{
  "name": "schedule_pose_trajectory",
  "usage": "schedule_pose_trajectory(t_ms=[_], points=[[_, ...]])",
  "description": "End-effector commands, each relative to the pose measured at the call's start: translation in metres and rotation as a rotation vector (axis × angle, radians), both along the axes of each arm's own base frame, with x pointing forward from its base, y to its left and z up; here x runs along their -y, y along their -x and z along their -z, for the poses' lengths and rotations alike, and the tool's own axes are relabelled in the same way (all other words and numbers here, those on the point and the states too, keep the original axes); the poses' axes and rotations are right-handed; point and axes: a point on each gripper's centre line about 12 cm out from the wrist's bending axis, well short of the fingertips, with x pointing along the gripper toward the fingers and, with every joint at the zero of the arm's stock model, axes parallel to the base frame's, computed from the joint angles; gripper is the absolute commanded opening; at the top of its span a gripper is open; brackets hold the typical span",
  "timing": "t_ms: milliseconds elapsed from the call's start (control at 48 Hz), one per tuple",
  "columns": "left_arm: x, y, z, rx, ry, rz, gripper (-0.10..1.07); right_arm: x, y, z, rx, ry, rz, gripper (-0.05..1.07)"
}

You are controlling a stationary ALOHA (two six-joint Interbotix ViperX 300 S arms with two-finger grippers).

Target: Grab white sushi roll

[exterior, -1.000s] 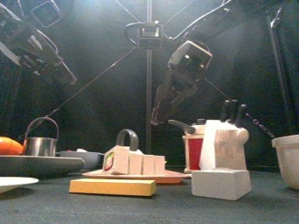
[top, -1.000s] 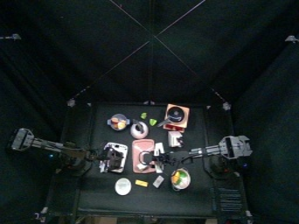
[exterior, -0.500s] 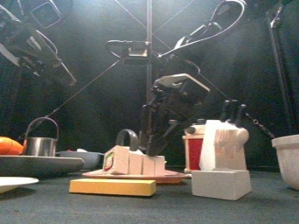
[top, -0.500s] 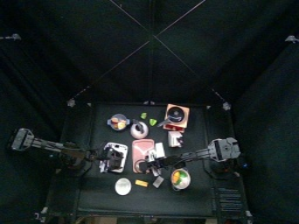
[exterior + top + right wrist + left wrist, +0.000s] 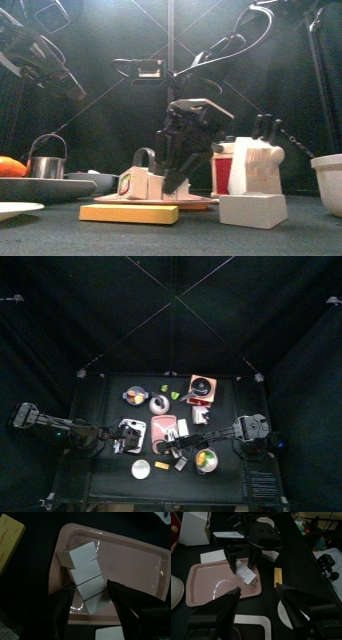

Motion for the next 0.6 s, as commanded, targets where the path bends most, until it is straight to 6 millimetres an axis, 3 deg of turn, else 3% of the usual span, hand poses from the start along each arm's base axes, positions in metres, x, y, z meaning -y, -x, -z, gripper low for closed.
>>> schedule_pose_trajectory(t_ms=[0,250,583], points=[[0.000,-0.002,-0.005,0.018,0.005,0.001,0.93,0.000,-0.007,-0.017,0.050,-0.011,0.006,0.80],[0.000,-0.002,-0.005,0.017,0.005,0.001,0.93,0.001,-0.005,-0.020,0.042,-0.015,0.018,0.53],[0.000,-0.002,-0.004,0.018,0.012,-0.002,0.93,-0.002,0.006,-0.064,0.108,-0.042,0.039,0.49]])
